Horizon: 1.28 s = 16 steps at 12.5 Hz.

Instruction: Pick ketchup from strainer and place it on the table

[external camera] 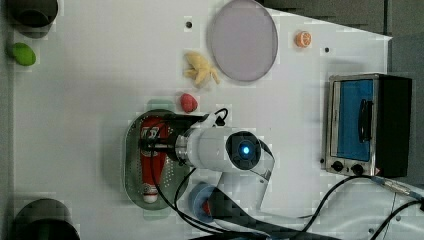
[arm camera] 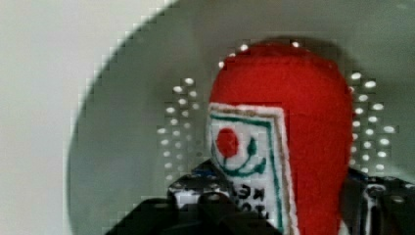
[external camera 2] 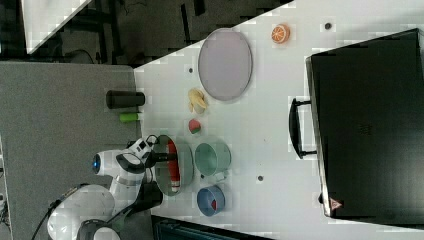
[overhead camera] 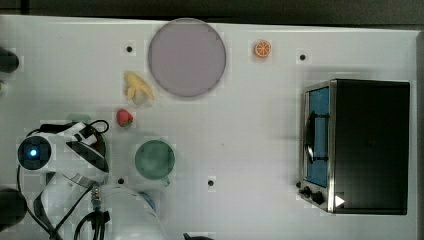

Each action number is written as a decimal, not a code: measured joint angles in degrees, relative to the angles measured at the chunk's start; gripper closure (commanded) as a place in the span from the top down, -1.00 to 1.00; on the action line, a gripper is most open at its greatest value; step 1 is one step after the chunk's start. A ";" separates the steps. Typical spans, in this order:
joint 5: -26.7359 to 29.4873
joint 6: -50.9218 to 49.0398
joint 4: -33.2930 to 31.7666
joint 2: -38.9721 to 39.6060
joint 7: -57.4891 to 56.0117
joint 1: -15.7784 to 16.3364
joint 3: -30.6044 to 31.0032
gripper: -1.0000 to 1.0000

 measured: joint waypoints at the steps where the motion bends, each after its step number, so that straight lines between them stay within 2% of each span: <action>1: 0.62 -0.28 -0.45 -0.81 0.04 -0.14 0.34 0.18; 3: 4.74 -2.85 -3.47 -4.78 0.13 -2.21 3.02 0.18; 6: 15.69 -8.98 -4.25 -14.11 0.15 -5.85 8.90 0.18; 10: 20.23 -16.20 0.67 -26.75 -3.29 -8.96 11.83 0.18; 13: 27.87 -25.49 6.21 -29.31 -10.51 -12.46 12.28 0.18; 16: 28.60 -32.87 9.18 -28.23 -19.01 -17.01 10.60 0.18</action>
